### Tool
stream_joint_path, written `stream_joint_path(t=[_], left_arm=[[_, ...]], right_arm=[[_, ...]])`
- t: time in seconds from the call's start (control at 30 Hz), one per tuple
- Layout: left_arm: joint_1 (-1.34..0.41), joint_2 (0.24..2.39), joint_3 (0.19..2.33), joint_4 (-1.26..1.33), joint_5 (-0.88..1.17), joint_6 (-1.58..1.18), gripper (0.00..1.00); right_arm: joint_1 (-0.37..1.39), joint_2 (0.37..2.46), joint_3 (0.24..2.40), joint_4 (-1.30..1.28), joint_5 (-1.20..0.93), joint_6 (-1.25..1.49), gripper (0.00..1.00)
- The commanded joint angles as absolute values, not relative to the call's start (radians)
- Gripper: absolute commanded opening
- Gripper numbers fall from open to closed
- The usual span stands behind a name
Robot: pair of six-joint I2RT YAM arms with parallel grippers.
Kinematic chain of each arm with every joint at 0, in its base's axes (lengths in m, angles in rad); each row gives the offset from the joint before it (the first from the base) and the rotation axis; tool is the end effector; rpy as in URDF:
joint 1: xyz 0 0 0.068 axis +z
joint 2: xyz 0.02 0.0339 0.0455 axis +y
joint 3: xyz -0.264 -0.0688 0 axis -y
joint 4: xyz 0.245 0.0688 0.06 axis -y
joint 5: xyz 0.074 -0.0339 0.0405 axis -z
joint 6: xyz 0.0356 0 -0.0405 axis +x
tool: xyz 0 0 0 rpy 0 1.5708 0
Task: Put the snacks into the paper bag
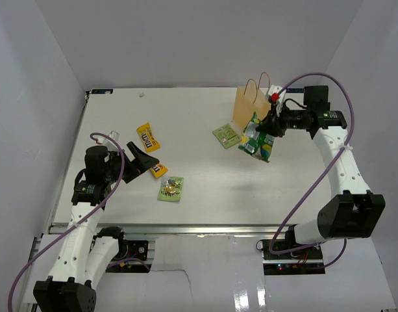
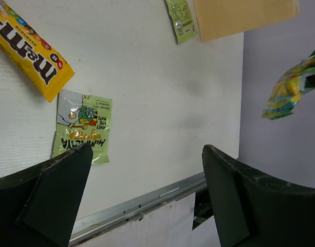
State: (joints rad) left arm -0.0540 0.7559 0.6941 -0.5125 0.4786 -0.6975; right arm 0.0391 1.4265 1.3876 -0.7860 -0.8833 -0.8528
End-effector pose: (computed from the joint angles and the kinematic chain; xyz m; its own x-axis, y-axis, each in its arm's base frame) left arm 0.1637 -0.0253 0.2820 -0.6945 -0.5334 -0.4828 -0.0158 0.6822 -0.7310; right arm 0.2934 0.0390 0.3542 -0.0695 -0.4810 -0.8740 -0.9138 0.3821 -0.1377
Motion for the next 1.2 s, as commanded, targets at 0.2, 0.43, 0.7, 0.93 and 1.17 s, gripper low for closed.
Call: stream_joint_path(t=[0.2,0.43,0.7,0.93,1.17], left_arm=[[-0.055,0.738,0.696,-0.489,0.497,-0.703,0.98],[-0.055,0.747,0.727,-0.491,0.508,-0.695,0.98],[-0.055,0.715,0.71,-0.495,0.505,-0.701,0.98],[-0.055,0.712,0.684,-0.486,0.505,-0.703,0.98],[-0.055,0.71,0.681,-0.483,0.505,-0.701,0.98]], right_arm=[[0.035,1.405,1.644,-0.263,-0.724,-0.298,0.08],[0.035,1.457,1.752,-0.167,-0.572,-0.255,0.08],[0.035,1.555,1.902,-0.184,-0.444,-0.229,0.08],[0.092,1.658,2.055,-0.184,-0.148,-0.251,0.08],[0.202,1.718,2.068,-0.071,0.158,-0.313,0.08]])
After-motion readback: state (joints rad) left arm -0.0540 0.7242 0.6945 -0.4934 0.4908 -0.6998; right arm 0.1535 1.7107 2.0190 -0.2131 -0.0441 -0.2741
